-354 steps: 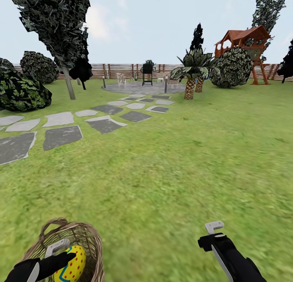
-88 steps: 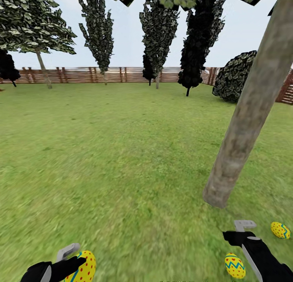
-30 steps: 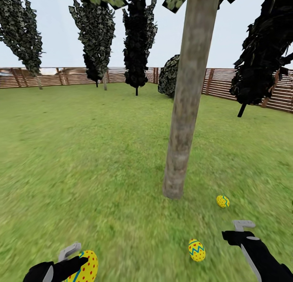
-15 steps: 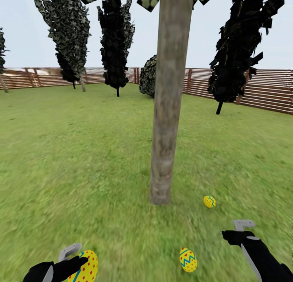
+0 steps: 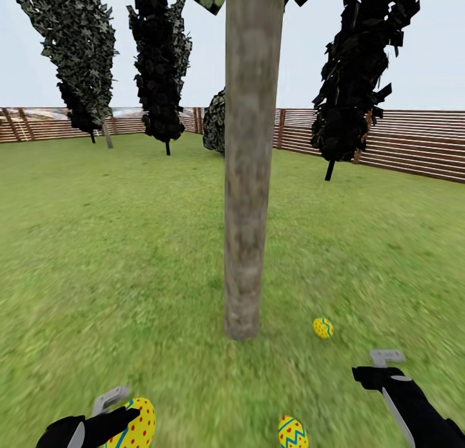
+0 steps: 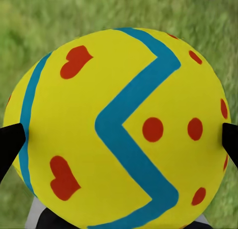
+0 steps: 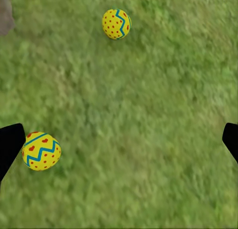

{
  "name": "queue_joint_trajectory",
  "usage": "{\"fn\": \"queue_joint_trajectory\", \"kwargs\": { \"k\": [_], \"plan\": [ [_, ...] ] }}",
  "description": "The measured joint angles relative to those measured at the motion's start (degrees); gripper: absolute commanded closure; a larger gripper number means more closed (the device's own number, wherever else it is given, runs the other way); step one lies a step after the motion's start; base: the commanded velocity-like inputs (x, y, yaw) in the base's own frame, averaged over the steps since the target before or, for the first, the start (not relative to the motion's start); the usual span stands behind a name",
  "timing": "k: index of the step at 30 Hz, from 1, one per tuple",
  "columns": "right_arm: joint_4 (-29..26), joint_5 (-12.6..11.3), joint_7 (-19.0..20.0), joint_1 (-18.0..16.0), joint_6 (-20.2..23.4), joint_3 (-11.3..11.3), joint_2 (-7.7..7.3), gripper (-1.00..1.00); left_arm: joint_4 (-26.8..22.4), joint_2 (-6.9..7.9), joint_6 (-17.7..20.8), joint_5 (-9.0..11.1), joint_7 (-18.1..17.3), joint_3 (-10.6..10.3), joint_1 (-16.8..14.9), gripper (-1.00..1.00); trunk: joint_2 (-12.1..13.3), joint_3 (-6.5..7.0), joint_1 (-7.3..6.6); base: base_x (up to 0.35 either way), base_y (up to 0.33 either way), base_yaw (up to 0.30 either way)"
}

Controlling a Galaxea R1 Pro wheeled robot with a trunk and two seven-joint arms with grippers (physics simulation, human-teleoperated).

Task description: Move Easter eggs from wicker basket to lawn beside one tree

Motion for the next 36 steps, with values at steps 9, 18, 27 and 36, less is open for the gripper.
{"fn": "queue_joint_trajectory", "kwargs": {
  "k": [9, 18, 27, 36],
  "plan": [
    [0.0, 0.0, 0.0, 0.0, 0.05, 0.02, 0.0, -1.0, -0.08, -0.73, -0.06, -0.1, 0.0, -0.09, 0.0, 1.0, -0.37, -0.17, 0.25, 0.029, 0.0, 0.0],
    [0.08, 0.0, 0.0, 0.0, -0.08, 0.07, 0.07, -1.0, 0.0, -0.91, 0.03, -0.47, 0.02, -0.18, 0.0, 1.0, -4.0, -1.8, 2.23, 0.0, 0.0, 0.0],
    [0.08, 0.0, 0.0, 0.0, -0.17, 0.07, 0.09, -1.0, 0.0, -0.88, 0.03, -0.47, 0.02, -0.19, -0.01, 1.0, -7.62, -3.42, 4.21, 0.0, 0.0, 0.0],
    [0.07, 0.0, 0.0, 0.0, -0.18, 0.07, 0.09, -1.0, 0.0, -0.88, 0.03, -0.48, 0.03, -0.19, -0.01, 1.0, -11.24, -5.05, 6.19, 0.0, 0.0, 0.0]
  ]
}}
